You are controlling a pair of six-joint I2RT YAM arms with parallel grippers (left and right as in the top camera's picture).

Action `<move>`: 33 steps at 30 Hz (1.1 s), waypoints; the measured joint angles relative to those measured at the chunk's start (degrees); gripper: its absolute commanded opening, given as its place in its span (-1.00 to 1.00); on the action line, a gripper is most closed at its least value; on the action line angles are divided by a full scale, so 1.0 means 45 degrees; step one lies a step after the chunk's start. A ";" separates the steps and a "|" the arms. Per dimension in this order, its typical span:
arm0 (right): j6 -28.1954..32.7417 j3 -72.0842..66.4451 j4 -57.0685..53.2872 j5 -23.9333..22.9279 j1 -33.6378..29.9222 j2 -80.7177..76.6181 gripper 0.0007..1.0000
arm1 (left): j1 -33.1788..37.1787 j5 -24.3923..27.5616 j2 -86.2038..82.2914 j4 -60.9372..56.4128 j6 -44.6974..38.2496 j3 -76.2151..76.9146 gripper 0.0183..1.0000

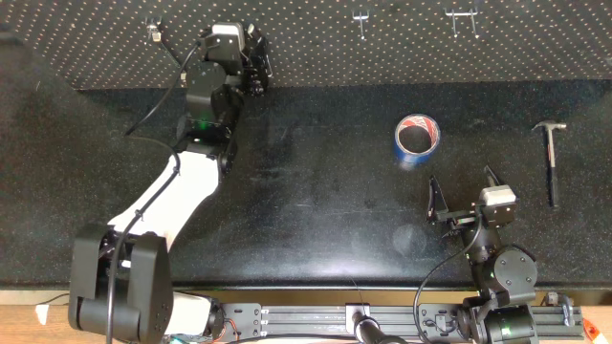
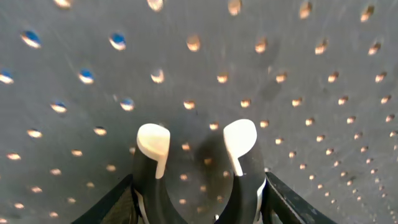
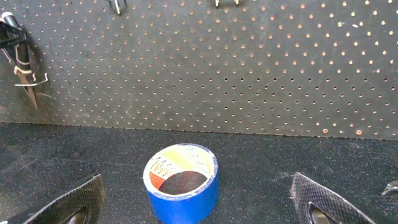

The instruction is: Place Tools Onto Pegboard

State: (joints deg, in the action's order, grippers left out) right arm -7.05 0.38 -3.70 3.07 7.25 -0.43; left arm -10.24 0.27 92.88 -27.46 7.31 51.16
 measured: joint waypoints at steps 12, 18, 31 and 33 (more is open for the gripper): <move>0.0000 0.0000 0.0000 0.0000 0.0000 -0.0005 0.95 | 0.0359 0.0325 -0.2550 0.4391 -0.0053 -0.1311 0.99; 0.0000 0.0000 0.0000 0.0000 0.0000 0.0005 0.95 | 0.1656 0.0335 -0.7412 0.3682 -0.0053 -0.6164 0.99; 0.0000 0.0000 0.0000 0.0000 0.0000 0.0000 0.95 | 0.2161 0.0330 -1.5237 0.2540 -0.0053 -1.1118 0.99; 0.0000 0.0000 0.0000 0.0000 0.0000 0.0000 0.95 | 0.2161 0.0335 -1.6330 0.3405 -0.0053 -1.1230 0.99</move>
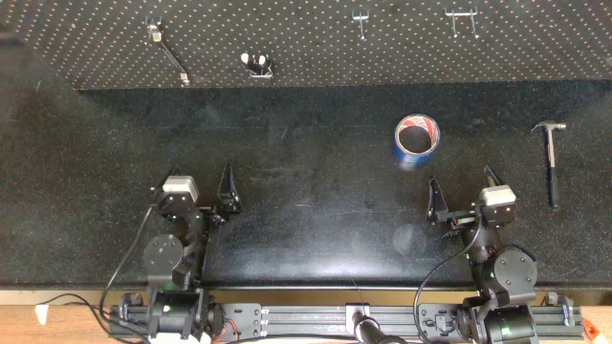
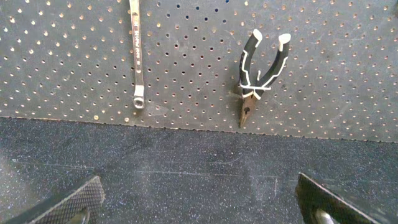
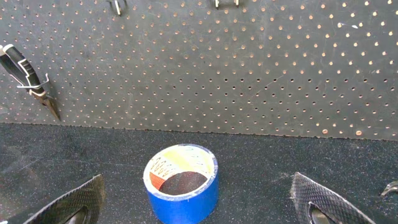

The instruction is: Place Tools Onto Pegboard

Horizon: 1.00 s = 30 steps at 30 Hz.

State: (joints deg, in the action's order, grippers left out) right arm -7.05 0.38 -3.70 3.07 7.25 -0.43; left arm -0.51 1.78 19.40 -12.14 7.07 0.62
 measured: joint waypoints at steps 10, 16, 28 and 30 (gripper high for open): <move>0.0005 0.0000 0.0000 0.0000 0.0000 0.0005 0.95 | 0.0000 -0.0015 -0.3473 0.3638 0.0000 -0.0049 1.00; 0.0000 0.0000 0.0000 0.0000 0.0000 0.0000 0.95 | 0.0471 -0.0015 -0.4080 0.3628 0.0000 -0.0049 0.99; 0.0000 0.0000 0.0000 0.0000 0.0000 0.0000 0.95 | -0.0389 -0.0053 -0.4090 0.3628 0.0000 -0.0049 0.99; 0.0000 0.0000 0.0000 0.0000 0.0000 0.0000 0.95 | -0.0389 -0.0053 -0.4090 0.3628 0.0000 -0.0049 0.99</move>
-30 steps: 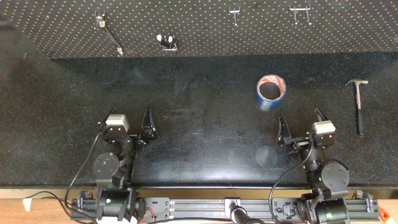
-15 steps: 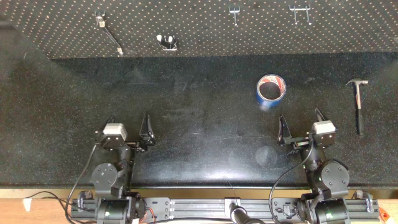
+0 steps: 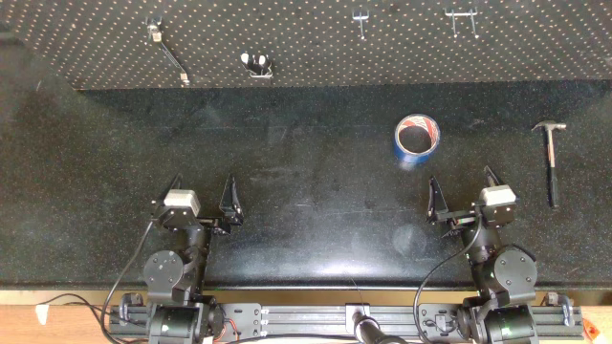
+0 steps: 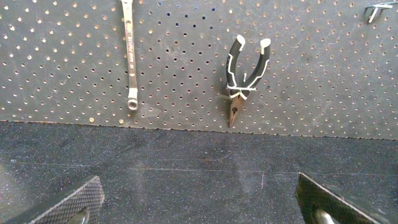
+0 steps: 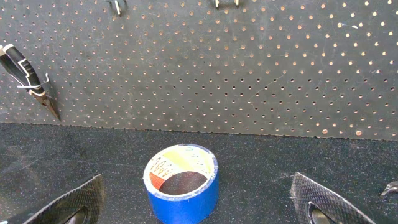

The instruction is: Place Tools Onto Pegboard

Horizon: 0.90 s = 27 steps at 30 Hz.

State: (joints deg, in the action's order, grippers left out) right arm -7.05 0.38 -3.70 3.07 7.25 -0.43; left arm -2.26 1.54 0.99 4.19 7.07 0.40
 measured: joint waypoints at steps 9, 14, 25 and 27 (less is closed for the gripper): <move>-0.0583 0.0185 -0.0015 0.0029 0.0005 -0.0782 0.95 | 0.0000 0.0000 0.0000 0.0000 0.0000 0.0000 0.99; -0.1996 0.3400 -0.0262 0.0952 0.0316 -0.6130 0.95 | 0.0000 0.0000 -0.0024 0.0010 0.0000 0.0000 0.99; -0.0923 1.1560 -0.6198 0.2885 0.0942 -1.6786 0.95 | 0.0000 0.0000 -0.0058 0.0010 0.0000 0.0000 0.99; -0.0685 1.2730 -0.6897 0.2871 0.1122 -1.8064 0.95 | 0.0000 0.0000 -0.0073 0.0005 0.0000 0.0000 1.00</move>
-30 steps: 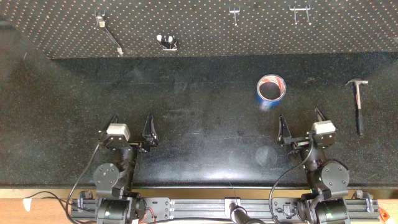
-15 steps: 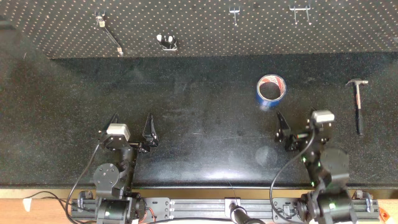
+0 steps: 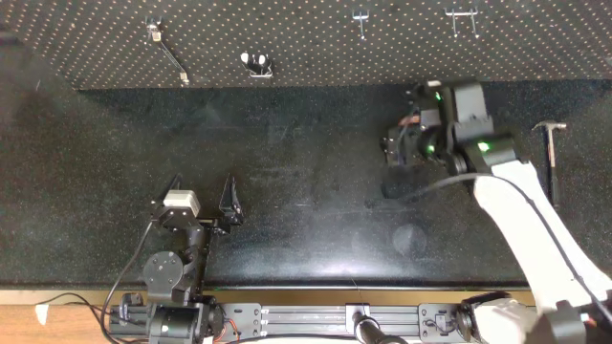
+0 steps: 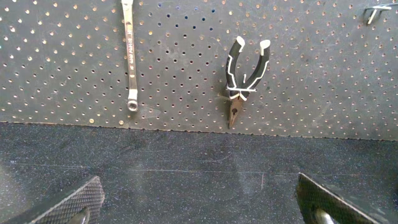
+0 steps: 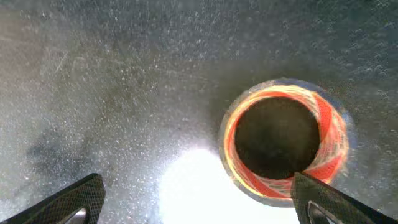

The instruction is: Place Tools Onto Pegboard

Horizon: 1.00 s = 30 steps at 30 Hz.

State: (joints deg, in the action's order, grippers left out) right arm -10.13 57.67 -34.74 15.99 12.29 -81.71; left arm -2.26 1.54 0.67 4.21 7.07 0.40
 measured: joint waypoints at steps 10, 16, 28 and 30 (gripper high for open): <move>-0.0287 0.4673 -0.3424 -0.1914 0.0602 -0.4575 0.95 | 0.0000 0.0000 0.0000 0.0005 0.0000 0.0000 0.99; -0.0879 0.4872 -0.3478 -0.2171 0.0627 -0.5377 0.96 | 0.0000 0.0000 0.0000 0.0000 0.0000 0.0000 0.99; -0.0947 0.4901 -0.3619 -0.2929 0.1151 -0.6611 -0.84 | 0.0000 0.0000 0.0000 0.0005 0.0000 0.0000 0.99; -0.1015 0.4906 -0.3594 -0.3201 0.1214 -0.6611 -0.85 | 0.0000 0.0000 0.0000 0.0005 0.0000 0.0000 1.00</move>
State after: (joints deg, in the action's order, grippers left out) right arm -14.70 79.75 -50.92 1.58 17.76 -111.46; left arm -2.26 1.54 0.67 4.23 7.07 0.40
